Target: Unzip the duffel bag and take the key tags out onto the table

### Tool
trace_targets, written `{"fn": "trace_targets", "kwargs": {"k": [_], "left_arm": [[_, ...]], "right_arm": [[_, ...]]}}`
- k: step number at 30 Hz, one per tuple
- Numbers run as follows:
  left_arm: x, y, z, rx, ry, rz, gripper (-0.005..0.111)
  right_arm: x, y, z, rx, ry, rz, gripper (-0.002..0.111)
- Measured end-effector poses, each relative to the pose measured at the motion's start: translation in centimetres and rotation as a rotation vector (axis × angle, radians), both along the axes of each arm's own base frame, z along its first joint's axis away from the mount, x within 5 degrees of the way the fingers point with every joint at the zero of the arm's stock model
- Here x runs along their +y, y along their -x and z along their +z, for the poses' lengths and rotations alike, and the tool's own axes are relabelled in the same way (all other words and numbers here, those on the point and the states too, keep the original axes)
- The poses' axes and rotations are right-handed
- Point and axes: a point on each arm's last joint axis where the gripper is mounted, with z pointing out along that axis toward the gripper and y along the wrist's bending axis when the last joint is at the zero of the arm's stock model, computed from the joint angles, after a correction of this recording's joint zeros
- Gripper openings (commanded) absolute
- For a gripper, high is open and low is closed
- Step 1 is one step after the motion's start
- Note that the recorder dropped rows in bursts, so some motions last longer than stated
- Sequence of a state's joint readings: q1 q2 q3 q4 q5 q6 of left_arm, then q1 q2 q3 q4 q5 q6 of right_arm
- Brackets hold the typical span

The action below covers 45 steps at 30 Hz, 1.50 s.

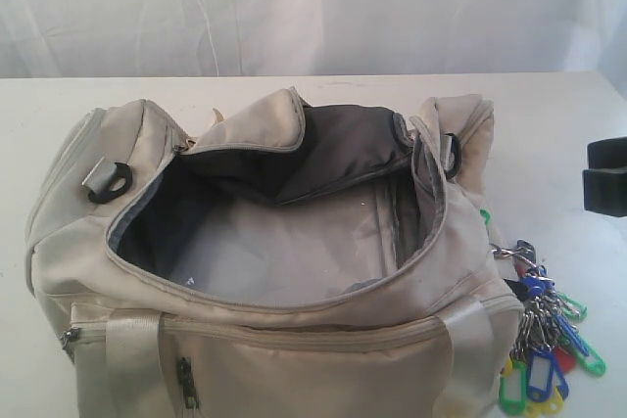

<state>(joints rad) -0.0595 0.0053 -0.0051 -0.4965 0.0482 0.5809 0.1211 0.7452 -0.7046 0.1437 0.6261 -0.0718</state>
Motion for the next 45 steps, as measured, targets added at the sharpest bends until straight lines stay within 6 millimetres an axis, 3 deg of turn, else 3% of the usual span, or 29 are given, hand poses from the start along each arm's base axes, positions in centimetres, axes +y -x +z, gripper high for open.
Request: {"fn": "trace_targets", "kwargs": {"k": [3, 7, 9, 24, 27, 29, 34, 45], "left_arm": [[0.1, 0.0, -0.1, -0.003, -0.055, 0.003, 0.0], [0.6, -0.1, -0.3, -0.018, -0.321, 0.019, 0.0], [0.7, -0.1, -0.3, -0.022, -0.376, 0.022, 0.0], [0.8, -0.1, -0.4, -0.018, -0.415, 0.022, 0.0], [0.7, 0.1, -1.1, 0.064, -0.42, -0.009, 0.0], [0.6, 0.3, -1.8, 0.136, -0.346, -0.012, 0.0], [0.6, 0.3, -1.9, 0.214, 0.09, 0.093, 0.0], [1.2, 0.2, -1.8, 0.213, 0.169, 0.224, 0.0]], "right_arm": [[0.0, 0.0, 0.0, 0.0, 0.0, 0.0, 0.0], [0.0, 0.0, 0.0, 0.0, 0.0, 0.0, 0.0], [0.0, 0.0, 0.0, 0.0, 0.0, 0.0, 0.0], [0.0, 0.0, 0.0, 0.0, 0.0, 0.0, 0.0], [0.0, 0.0, 0.0, 0.0, 0.0, 0.0, 0.0], [0.0, 0.0, 0.0, 0.0, 0.0, 0.0, 0.0], [0.0, 0.0, 0.0, 0.0, 0.0, 0.0, 0.0], [0.0, 0.0, 0.0, 0.0, -0.002, -0.001, 0.0]]}}
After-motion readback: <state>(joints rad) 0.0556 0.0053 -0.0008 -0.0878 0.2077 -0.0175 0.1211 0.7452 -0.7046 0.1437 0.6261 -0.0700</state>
